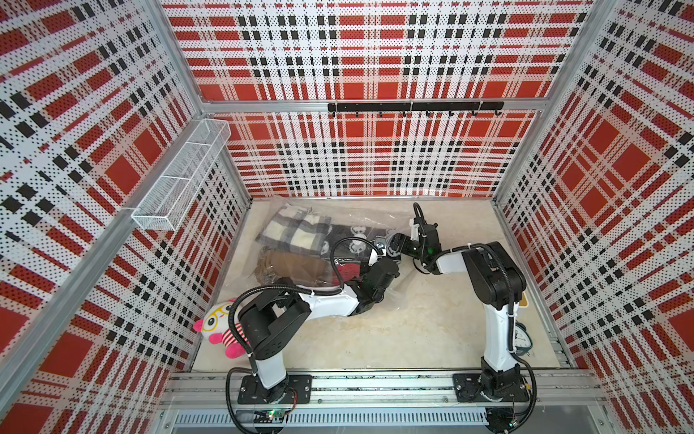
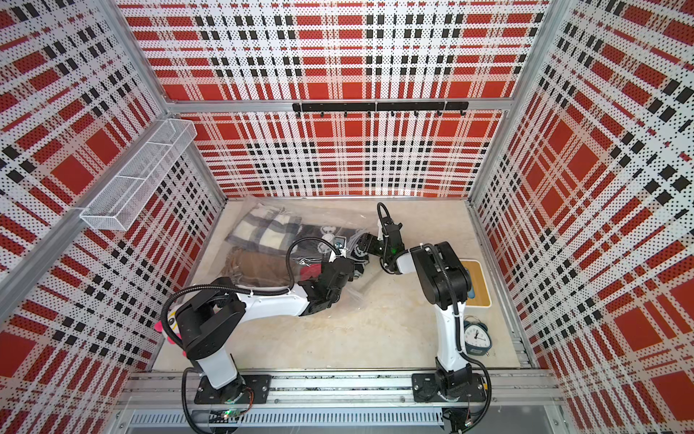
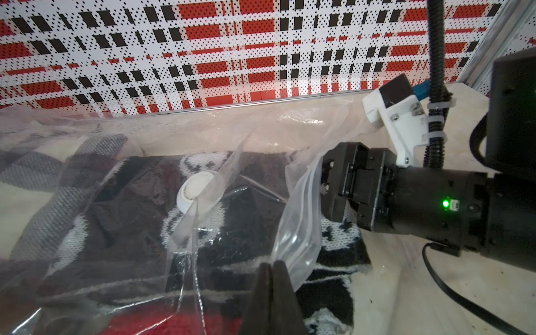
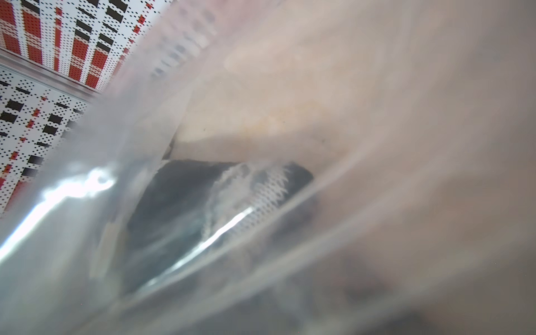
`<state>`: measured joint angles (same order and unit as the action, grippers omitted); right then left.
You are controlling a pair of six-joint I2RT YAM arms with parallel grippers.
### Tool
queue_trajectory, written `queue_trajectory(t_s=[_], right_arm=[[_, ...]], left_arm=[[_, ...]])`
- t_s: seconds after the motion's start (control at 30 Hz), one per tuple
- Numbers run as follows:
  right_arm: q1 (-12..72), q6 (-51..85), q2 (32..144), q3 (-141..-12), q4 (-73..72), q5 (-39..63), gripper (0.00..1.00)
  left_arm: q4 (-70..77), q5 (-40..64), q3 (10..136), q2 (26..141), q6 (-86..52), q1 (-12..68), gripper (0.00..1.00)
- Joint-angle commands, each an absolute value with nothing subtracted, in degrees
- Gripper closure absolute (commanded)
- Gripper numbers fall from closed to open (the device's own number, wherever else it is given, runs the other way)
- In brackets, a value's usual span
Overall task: Take the scarf out of the vacuum bag
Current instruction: Take out the scarf from the vacuum bag.
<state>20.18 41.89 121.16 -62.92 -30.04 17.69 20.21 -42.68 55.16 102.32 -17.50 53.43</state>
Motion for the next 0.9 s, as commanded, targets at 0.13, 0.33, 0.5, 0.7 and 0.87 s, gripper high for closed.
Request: queue_trajectory(t_s=[0.13, 0.33, 0.5, 0.7, 0.87], right_arm=[[22.8, 44.1, 119.8, -58.9, -32.1, 18.2, 0.04], [22.8, 44.7, 114.2, -51.4, -33.0, 15.6, 0.0], [23.5, 45.9, 117.1, -52.0, -35.4, 17.7, 0.02], [26.0, 45.0, 120.9, -56.3, -36.4, 19.5, 0.46], [25.4, 43.6, 119.6, -56.3, -35.3, 19.1, 1.0]], left_arm=[[22.2, -40.8, 56.3, 104.2, -18.1, 51.9, 1.0], [22.7, -39.8, 56.5, 104.5, -18.5, 51.3, 1.0], [23.0, -39.4, 56.9, 105.2, -18.8, 51.7, 1.0], [23.1, -39.9, 57.2, 105.8, -19.1, 51.8, 1.0], [23.1, -40.0, 56.9, 105.9, -19.4, 51.4, 1.0]])
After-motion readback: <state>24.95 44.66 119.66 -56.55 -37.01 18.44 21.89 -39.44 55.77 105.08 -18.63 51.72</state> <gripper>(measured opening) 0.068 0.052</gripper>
